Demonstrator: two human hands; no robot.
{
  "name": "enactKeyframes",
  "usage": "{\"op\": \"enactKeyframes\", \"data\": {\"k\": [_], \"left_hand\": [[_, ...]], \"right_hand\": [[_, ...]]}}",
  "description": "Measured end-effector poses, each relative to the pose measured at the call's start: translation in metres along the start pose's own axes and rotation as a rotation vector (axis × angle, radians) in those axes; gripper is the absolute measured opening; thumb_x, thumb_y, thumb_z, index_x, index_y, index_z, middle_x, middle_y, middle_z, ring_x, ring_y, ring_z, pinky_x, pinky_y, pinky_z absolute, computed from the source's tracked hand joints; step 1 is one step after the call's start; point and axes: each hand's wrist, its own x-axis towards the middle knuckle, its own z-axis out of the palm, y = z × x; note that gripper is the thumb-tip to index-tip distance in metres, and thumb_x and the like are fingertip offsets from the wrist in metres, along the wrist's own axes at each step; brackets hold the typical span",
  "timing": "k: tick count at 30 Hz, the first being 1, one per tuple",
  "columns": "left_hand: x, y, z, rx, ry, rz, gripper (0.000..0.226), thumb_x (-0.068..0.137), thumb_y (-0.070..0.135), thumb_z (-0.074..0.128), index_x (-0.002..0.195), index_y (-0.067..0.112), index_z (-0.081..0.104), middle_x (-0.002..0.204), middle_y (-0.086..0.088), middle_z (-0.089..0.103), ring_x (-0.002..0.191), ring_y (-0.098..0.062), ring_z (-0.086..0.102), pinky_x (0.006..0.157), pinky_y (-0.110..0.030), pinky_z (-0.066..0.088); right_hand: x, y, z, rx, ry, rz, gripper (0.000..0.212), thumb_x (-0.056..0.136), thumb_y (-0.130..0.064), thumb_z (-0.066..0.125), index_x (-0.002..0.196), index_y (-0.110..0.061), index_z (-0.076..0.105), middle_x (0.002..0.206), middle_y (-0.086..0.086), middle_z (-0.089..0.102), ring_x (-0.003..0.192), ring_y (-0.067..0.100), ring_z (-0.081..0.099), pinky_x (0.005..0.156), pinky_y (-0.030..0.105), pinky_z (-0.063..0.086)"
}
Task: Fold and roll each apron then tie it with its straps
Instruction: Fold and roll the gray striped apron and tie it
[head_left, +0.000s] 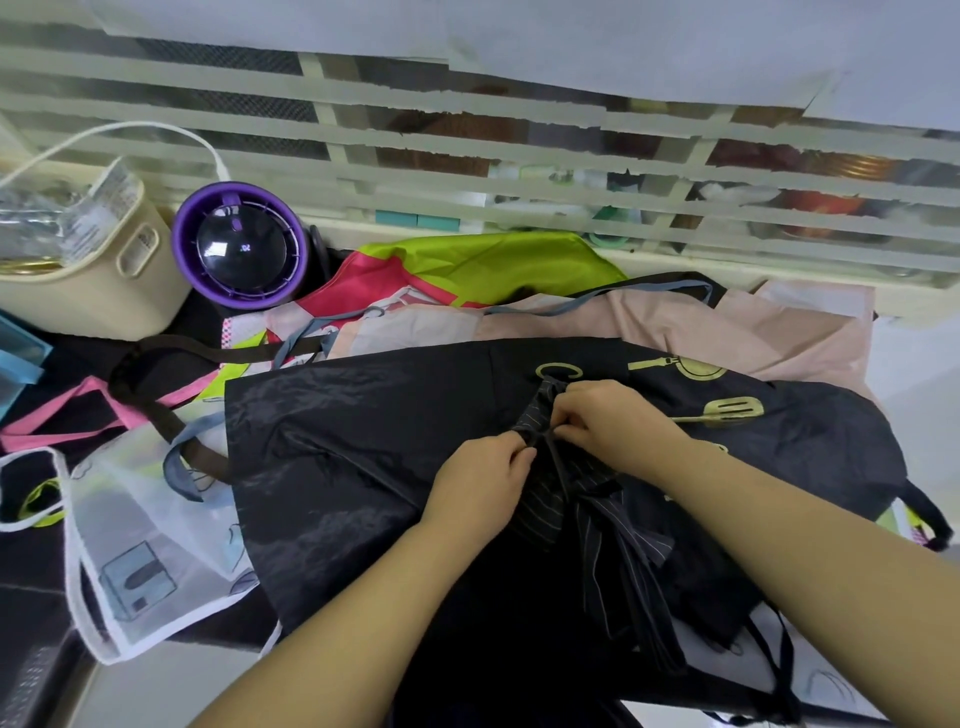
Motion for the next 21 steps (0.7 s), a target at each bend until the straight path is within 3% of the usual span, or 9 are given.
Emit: {"op": "enactKeyframes", "data": {"k": [6, 11, 16, 21], "left_hand": [[-0.011, -0.011, -0.009, 0.275, -0.083, 0.044, 0.024, 0.101, 0.035, 0.035, 0.081, 0.024, 0.042, 0.075, 0.009, 0.047, 0.071, -0.014, 0.048, 0.062, -0.029, 0.038], [-0.011, -0.013, -0.011, 0.235, -0.092, -0.017, 0.025, 0.102, 0.037, 0.035, 0.083, 0.024, 0.045, 0.078, 0.009, 0.051, 0.075, -0.015, 0.052, 0.063, -0.029, 0.039], [-0.012, -0.010, -0.007, 0.187, -0.002, 0.018, 0.025, 0.100, 0.039, 0.038, 0.097, 0.021, 0.054, 0.091, 0.010, 0.048, 0.083, -0.013, 0.054, 0.069, -0.029, 0.045], [-0.008, -0.002, -0.004, 0.088, 0.012, 0.057, 0.024, 0.100, 0.039, 0.039, 0.101, 0.021, 0.055, 0.095, 0.012, 0.044, 0.086, -0.010, 0.051, 0.071, -0.027, 0.041]], "right_hand": [[0.003, 0.017, -0.008, -0.116, -0.052, 0.039, 0.010, 0.092, -0.020, 0.056, 0.093, -0.012, 0.063, 0.103, 0.002, 0.059, 0.097, 0.023, 0.056, 0.078, 0.031, 0.041], [0.008, 0.013, -0.009, -0.118, -0.056, 0.111, 0.012, 0.092, -0.018, 0.053, 0.098, -0.015, 0.063, 0.106, 0.002, 0.058, 0.098, 0.024, 0.056, 0.079, 0.035, 0.046], [-0.001, -0.004, -0.010, -0.055, 0.003, 0.139, 0.016, 0.089, -0.026, 0.058, 0.104, -0.023, 0.062, 0.092, -0.004, 0.060, 0.090, 0.020, 0.059, 0.071, 0.031, 0.047], [-0.006, -0.022, 0.004, 0.196, 0.017, 0.288, 0.017, 0.092, -0.022, 0.053, 0.107, -0.020, 0.062, 0.093, -0.003, 0.066, 0.088, 0.017, 0.061, 0.081, 0.033, 0.050]]}}
